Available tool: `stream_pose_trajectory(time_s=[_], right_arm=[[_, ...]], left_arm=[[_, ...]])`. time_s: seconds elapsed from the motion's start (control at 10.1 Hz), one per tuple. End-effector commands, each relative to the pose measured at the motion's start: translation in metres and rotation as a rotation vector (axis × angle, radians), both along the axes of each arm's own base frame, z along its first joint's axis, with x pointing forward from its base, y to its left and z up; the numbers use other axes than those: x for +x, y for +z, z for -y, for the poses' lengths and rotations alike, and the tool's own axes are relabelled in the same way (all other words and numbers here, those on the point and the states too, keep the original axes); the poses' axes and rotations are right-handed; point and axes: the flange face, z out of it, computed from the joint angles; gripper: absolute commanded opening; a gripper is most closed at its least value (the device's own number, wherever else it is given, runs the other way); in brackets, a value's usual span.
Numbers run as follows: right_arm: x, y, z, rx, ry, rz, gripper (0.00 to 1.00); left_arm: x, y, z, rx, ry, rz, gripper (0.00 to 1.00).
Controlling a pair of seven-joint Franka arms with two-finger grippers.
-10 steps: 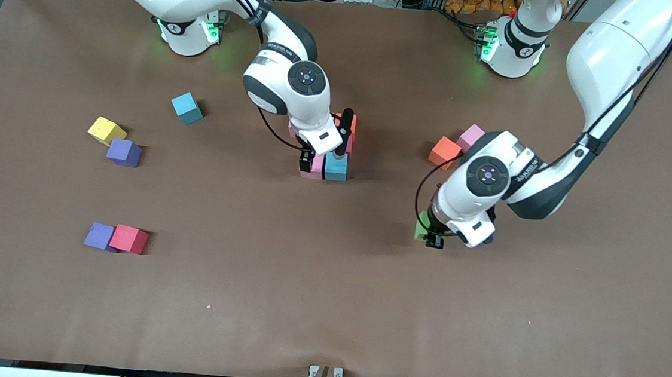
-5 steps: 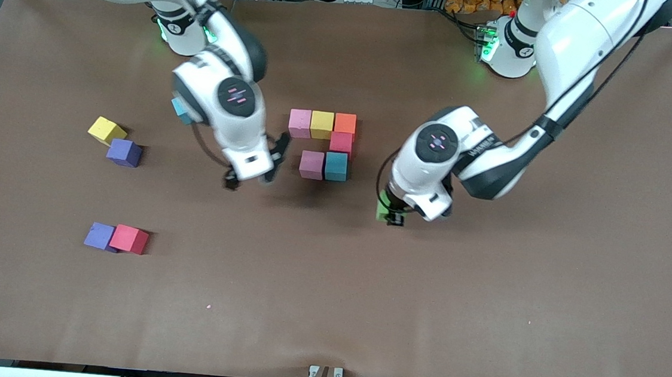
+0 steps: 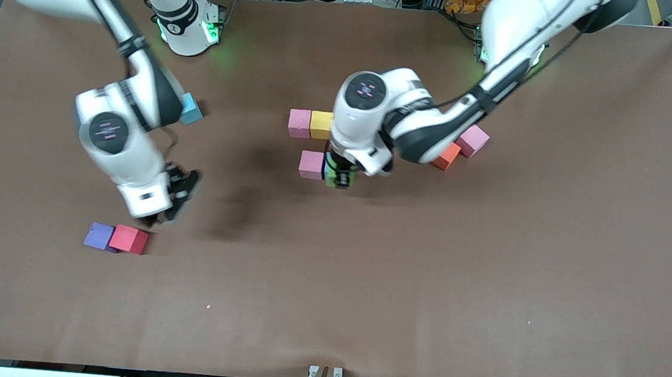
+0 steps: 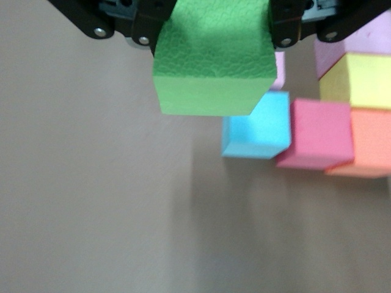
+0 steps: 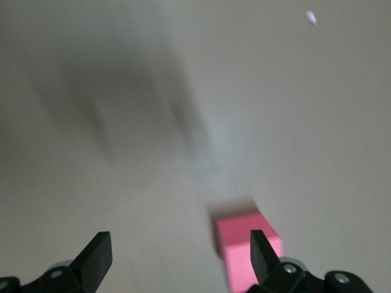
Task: Form number 2 with 11 blocks
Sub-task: 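Place green below lavender with the left gripper while the right gripper reaches pink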
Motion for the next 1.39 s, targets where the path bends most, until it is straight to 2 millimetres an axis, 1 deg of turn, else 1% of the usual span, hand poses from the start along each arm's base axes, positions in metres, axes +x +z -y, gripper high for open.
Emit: stream_pose_trajectory(time_s=[0.0,0.1,0.2,0.3,0.4,0.5,0.6,0.69,0.79,0.89,0.99,1.09,1.19,1.29], right_arm=[[0.027,-0.024,0.052,0.053,0.055,-0.015,1.00],[0.035,-0.030,0.060,0.063,0.071,-0.016,1.00],[0.040,-0.037,0.070,0.064,0.091,-0.018,1.00],[0.050,-0.041,0.080,0.061,0.124,-0.013,1.00],[0.059,-0.051,0.085,0.064,0.162,-0.015,1.00],[0.059,-0.060,0.088,0.065,0.192,-0.026,1.00],[0.057,-0.069,0.096,0.064,0.180,-0.041,1.00],[0.055,-0.081,0.104,0.065,0.167,-0.058,1.00],[0.053,-0.091,0.107,0.072,0.164,-0.071,1.00],[0.052,-0.100,0.111,0.075,0.163,-0.075,1.00],[0.053,-0.105,0.114,0.078,0.160,-0.061,1.00],[0.053,-0.108,0.112,0.086,0.161,-0.049,1.00],[0.053,-0.110,0.113,0.091,0.148,-0.045,1.00],[0.053,-0.110,0.110,0.093,0.138,-0.044,1.00]], left_arm=[[-0.022,-0.023,0.051,0.013,0.022,-0.023,0.51],[-0.036,-0.030,0.069,0.020,0.021,-0.004,0.51],[-0.042,-0.031,0.081,0.009,0.027,0.022,0.51],[-0.047,-0.027,0.091,-0.021,0.022,0.048,0.51],[-0.053,-0.027,0.098,-0.043,0.015,0.057,0.51],[-0.050,-0.025,0.100,-0.059,0.025,0.065,0.51],[-0.045,-0.026,0.103,-0.075,0.046,0.066,0.51],[-0.039,-0.034,0.105,-0.076,0.063,0.066,0.51],[-0.041,-0.043,0.108,-0.068,0.066,0.065,0.51],[-0.047,-0.043,0.112,-0.071,0.063,0.068,0.51],[-0.048,-0.044,0.112,-0.072,0.063,0.067,0.51],[-0.049,-0.045,0.113,-0.072,0.062,0.066,0.51],[-0.049,-0.050,0.113,-0.071,0.062,0.063,0.51],[-0.055,-0.056,0.117,-0.069,0.052,0.060,0.51]])
